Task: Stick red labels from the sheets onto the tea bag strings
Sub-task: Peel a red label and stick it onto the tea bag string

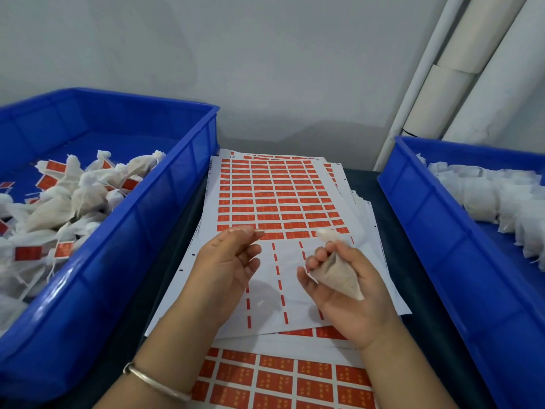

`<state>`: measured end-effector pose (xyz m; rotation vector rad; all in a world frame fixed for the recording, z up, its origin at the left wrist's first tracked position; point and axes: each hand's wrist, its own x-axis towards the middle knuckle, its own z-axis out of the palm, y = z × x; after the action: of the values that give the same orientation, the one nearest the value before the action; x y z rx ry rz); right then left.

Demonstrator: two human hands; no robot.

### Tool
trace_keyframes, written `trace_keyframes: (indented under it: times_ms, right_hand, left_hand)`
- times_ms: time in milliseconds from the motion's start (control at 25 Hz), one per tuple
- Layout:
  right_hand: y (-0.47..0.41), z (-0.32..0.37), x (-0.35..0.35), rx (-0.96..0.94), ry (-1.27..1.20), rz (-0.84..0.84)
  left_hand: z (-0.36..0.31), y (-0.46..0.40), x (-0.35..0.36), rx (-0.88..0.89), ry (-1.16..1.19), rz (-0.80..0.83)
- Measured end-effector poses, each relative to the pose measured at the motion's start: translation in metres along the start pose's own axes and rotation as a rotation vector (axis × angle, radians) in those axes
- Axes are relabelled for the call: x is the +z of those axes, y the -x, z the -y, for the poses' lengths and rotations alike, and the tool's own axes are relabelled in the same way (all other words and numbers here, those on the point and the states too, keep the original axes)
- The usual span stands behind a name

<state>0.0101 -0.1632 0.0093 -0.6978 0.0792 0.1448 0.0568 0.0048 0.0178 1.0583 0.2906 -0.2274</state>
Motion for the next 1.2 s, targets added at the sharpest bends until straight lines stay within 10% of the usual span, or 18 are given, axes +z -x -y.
trace_keyframes:
  times_ms: [200,360,480,720,1200]
  right_hand:
    - [-0.005,0.006,-0.009,-0.085,-0.147,-0.118]
    - [-0.001,0.001,-0.006,-0.099,0.704,-0.226]
    - [0.002,-0.009,0.001,-0.105,1.135,-0.154]
    - [0.006,-0.015,0.008,-0.070,1.204,0.102]
    - [0.003,-0.027,0.008,-0.380,1.257,-0.169]
  left_hand:
    - [0.012,0.011,0.006,0.344,-0.780,0.115]
    - [0.015,0.021,0.007,0.558,-1.106,0.341]
    - [0.014,0.021,0.006,0.610,-1.090,0.356]
    - [0.011,0.021,0.007,0.536,-0.847,0.428]
    - [0.021,0.016,0.013,0.326,-0.815,0.177]
